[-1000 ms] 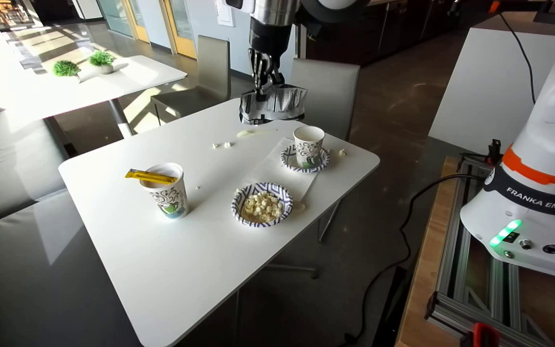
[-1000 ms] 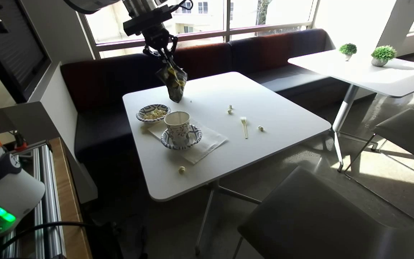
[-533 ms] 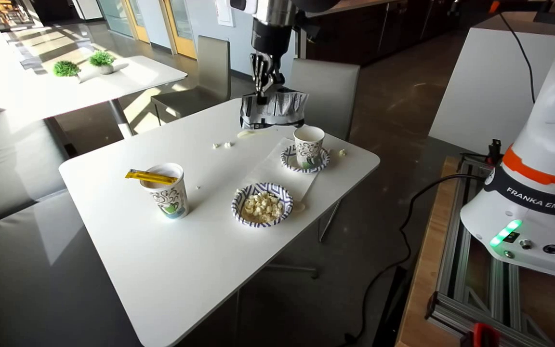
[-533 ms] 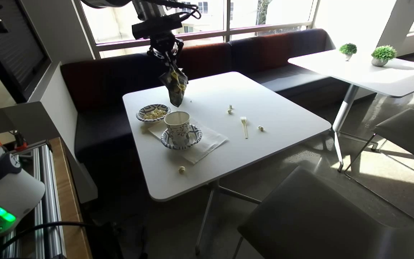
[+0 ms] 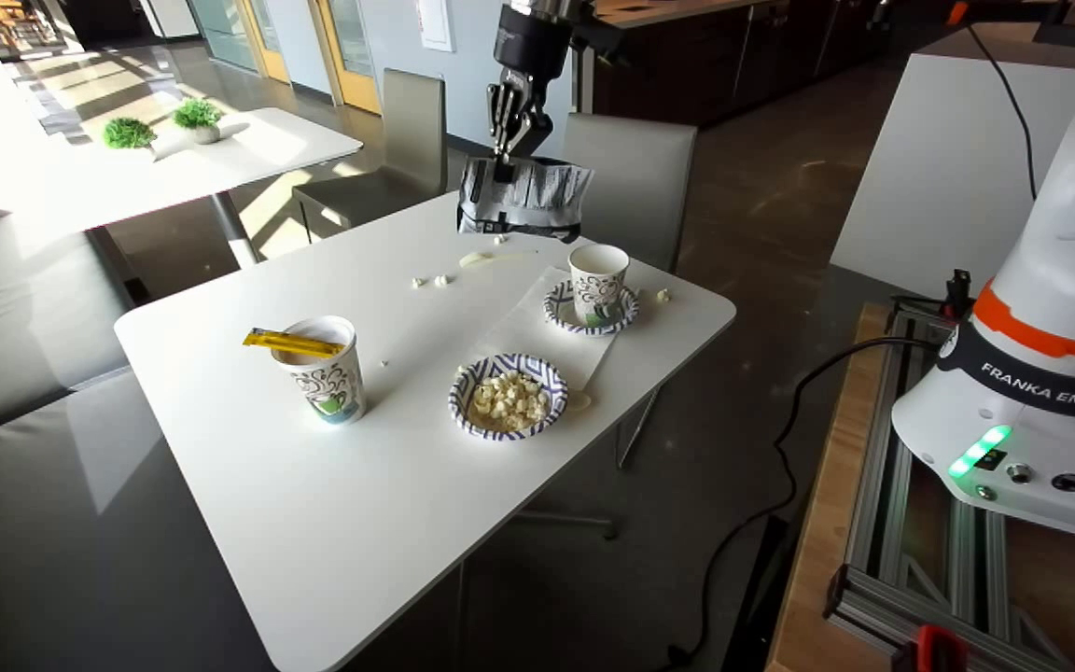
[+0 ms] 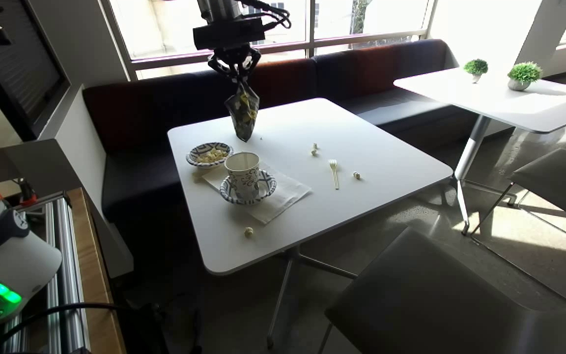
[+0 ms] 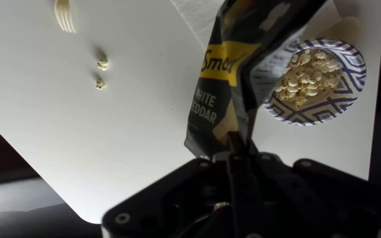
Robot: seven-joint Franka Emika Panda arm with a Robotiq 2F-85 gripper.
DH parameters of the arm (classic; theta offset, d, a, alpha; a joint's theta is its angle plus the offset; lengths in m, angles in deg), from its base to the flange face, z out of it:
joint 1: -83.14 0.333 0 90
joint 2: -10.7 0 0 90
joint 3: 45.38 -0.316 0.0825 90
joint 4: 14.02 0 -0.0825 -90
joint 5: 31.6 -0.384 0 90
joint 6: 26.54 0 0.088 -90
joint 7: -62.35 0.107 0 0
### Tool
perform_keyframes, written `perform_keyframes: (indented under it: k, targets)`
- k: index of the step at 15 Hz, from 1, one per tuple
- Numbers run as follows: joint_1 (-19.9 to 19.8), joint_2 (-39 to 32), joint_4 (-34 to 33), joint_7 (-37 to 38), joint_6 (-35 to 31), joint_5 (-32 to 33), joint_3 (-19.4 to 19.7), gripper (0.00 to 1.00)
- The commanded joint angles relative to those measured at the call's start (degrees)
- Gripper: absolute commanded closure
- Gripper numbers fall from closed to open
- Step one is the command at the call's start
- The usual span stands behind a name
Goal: Pour the content in the snack package into the styrofoam cup
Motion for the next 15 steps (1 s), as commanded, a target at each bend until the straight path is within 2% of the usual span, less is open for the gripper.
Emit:
perform_keyframes:
  k: [1,9,15]
  targets:
    - [-0.1,0.4,-1.4,-8.3,4.4,-7.0,2.5,1.0]
    - [-2.0,1.3,-2.0,-19.7,8.4,-14.4,5.5,1.0]
    - [-2.8,1.8,-1.5,-25.4,11.2,-16.0,6.3,1.0]
